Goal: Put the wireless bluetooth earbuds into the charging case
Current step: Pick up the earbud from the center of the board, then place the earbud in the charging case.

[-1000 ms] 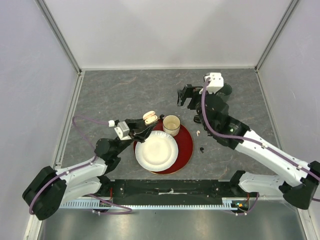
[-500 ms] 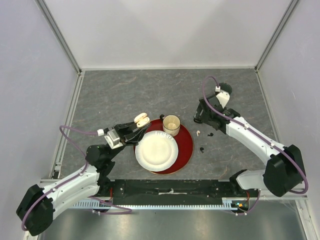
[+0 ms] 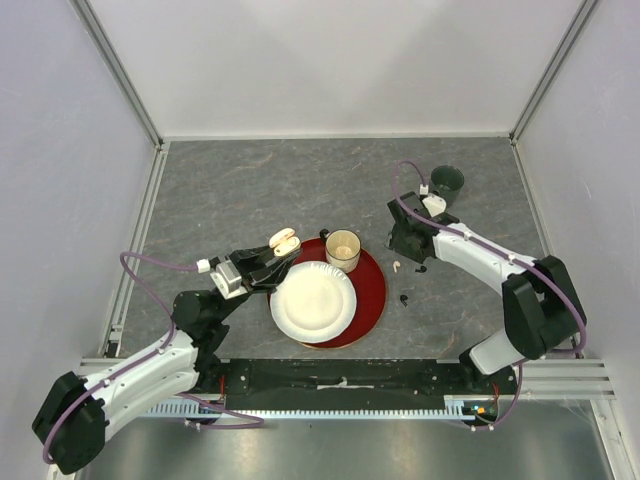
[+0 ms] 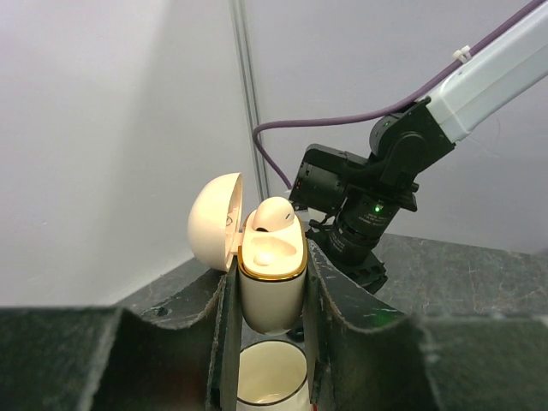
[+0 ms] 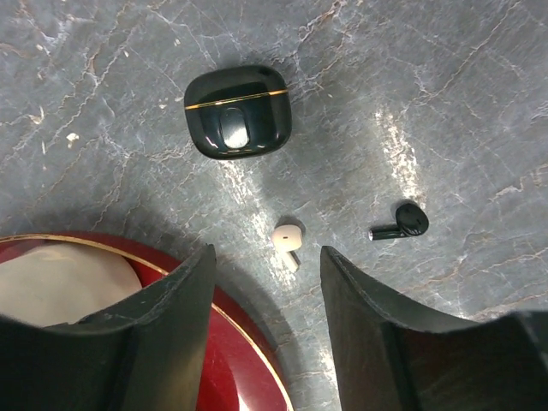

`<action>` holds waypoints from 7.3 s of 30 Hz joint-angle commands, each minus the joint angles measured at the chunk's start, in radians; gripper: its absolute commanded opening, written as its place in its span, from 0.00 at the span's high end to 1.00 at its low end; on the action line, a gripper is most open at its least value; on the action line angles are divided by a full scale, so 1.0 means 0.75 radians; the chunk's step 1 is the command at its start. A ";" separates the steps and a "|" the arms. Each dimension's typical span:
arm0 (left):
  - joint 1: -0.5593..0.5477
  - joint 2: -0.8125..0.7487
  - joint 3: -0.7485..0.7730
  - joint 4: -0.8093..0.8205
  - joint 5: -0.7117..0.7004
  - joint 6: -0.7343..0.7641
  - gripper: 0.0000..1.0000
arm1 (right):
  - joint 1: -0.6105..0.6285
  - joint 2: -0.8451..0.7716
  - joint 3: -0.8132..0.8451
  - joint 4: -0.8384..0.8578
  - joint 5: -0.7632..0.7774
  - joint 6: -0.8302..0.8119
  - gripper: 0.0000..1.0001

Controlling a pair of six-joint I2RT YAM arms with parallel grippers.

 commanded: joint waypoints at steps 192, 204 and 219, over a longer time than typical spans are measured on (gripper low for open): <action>-0.005 0.180 0.015 0.132 -0.071 0.007 0.98 | 0.202 -0.319 -0.209 0.442 0.138 -0.236 1.00; -0.005 0.250 0.048 0.173 -0.070 -0.042 0.98 | 0.417 -0.761 -0.450 1.097 0.222 -0.379 1.00; -0.005 0.360 0.091 0.222 -0.032 -0.044 0.98 | 0.571 -0.796 -0.491 1.653 -0.050 -0.528 1.00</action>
